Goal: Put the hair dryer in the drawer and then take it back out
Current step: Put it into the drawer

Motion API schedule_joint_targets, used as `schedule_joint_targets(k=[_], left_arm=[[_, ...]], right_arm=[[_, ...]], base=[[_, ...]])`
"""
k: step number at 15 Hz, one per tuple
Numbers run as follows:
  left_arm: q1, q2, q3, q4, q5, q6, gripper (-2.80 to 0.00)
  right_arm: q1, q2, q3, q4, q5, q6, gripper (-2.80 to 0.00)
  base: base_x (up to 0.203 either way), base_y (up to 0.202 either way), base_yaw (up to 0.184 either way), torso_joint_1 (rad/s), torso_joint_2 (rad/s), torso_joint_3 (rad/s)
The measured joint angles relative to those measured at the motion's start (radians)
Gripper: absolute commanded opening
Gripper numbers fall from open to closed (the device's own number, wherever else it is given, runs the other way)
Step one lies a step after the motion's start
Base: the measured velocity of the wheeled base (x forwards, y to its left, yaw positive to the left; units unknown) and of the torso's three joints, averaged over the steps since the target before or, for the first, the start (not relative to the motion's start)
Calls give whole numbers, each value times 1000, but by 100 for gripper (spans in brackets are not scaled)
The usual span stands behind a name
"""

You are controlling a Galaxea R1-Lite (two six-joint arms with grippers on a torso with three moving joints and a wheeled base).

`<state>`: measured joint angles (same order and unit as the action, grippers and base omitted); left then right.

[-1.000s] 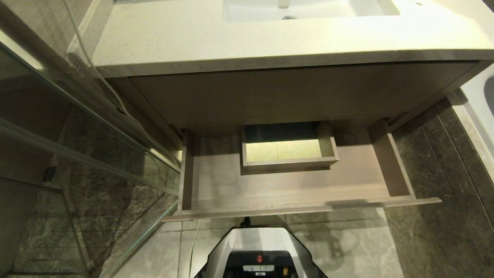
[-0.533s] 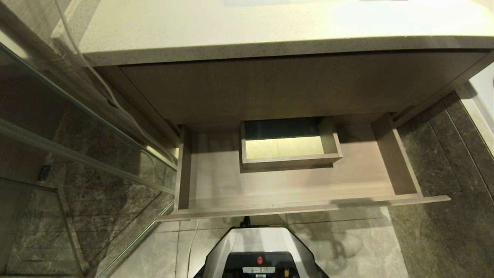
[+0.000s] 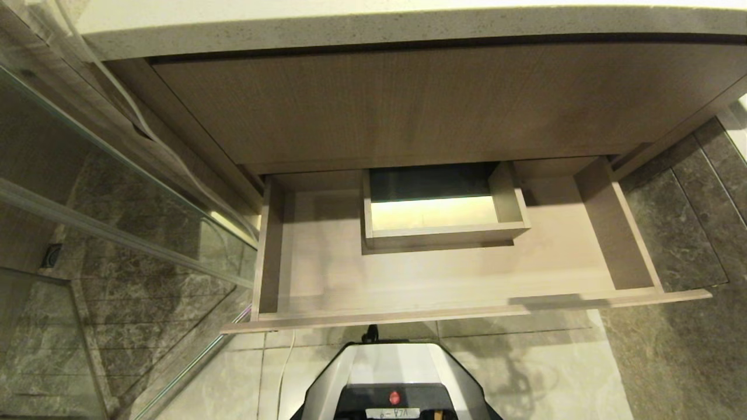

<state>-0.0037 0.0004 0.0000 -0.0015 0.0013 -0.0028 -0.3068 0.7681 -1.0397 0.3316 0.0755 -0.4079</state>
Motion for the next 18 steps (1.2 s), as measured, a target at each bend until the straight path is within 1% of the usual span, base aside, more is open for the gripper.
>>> schedule_joint_targets(k=[4,6,18], left_arm=[[1,0,0,1,0,1,-280],[1,0,0,-2,0,0,-280],[1,0,-1,-1,0,0,-280]], right_arm=[[0,-8,18,-14,-1,1,-280],[1,-13,26,-16,-1,1,-280],[0,-18,67,-18,0,0,-280]], base=[[0,0,0,-362,480,131],[0,0,0,-153,385,175],[0,0,0,-39,399,354]])
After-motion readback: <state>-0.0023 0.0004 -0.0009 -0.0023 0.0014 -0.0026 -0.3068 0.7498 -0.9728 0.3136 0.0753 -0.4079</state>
